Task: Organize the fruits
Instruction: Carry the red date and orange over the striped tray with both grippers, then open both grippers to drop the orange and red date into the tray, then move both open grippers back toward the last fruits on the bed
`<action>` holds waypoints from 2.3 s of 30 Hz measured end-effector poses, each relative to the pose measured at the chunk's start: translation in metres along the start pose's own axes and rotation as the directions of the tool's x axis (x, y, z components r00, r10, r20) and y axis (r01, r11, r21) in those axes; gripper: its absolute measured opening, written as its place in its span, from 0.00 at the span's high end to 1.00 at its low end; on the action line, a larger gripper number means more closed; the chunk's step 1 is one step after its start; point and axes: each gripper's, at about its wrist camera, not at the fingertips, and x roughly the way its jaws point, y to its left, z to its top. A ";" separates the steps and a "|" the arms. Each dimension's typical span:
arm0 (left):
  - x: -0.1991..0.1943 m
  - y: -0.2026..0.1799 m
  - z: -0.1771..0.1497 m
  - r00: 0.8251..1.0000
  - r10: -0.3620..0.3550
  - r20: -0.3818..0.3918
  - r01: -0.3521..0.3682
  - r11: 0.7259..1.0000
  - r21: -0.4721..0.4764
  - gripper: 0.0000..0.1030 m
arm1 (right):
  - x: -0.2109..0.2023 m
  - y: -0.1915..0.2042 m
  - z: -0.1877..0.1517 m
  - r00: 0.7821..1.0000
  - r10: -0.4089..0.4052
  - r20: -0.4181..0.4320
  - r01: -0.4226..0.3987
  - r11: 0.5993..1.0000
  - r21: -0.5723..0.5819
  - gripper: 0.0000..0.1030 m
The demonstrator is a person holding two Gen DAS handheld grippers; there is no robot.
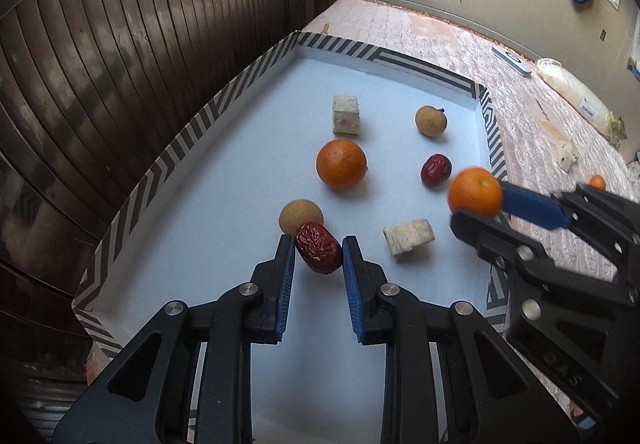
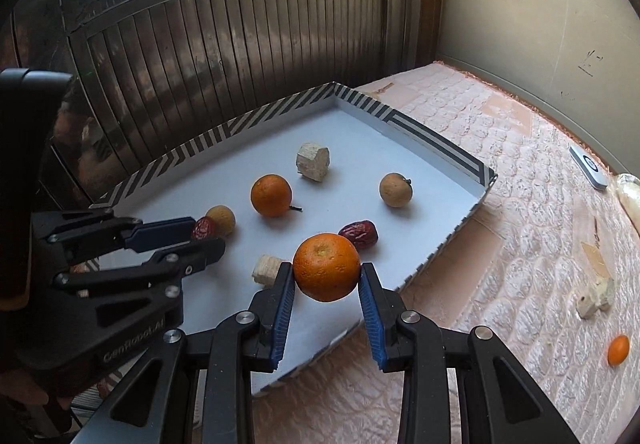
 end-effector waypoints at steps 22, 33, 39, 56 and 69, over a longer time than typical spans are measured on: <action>0.016 -0.007 0.000 0.999 0.029 -0.038 -0.028 1.000 0.010 0.77 | 0.050 -0.001 0.028 0.993 0.111 -0.032 -0.111 0.994 0.025 0.69; 0.017 -0.010 0.002 0.998 0.045 -0.047 -0.045 0.999 0.000 0.64 | 0.035 -0.007 0.024 0.993 0.117 0.003 -0.117 0.992 0.048 0.68; 0.009 -0.018 0.005 0.998 0.062 0.004 -0.062 0.998 -0.004 0.44 | 0.001 -0.020 0.010 0.997 0.050 0.066 -0.054 0.996 0.068 0.67; -0.020 -0.125 0.020 0.992 -0.060 0.115 0.043 0.989 0.144 0.44 | -0.091 -0.106 -0.062 0.977 -0.177 0.117 0.139 0.951 0.276 0.60; -0.031 -0.233 0.019 0.978 -0.176 0.114 0.134 0.942 0.307 0.44 | -0.147 -0.183 -0.126 0.944 -0.321 0.077 0.258 0.862 0.436 0.59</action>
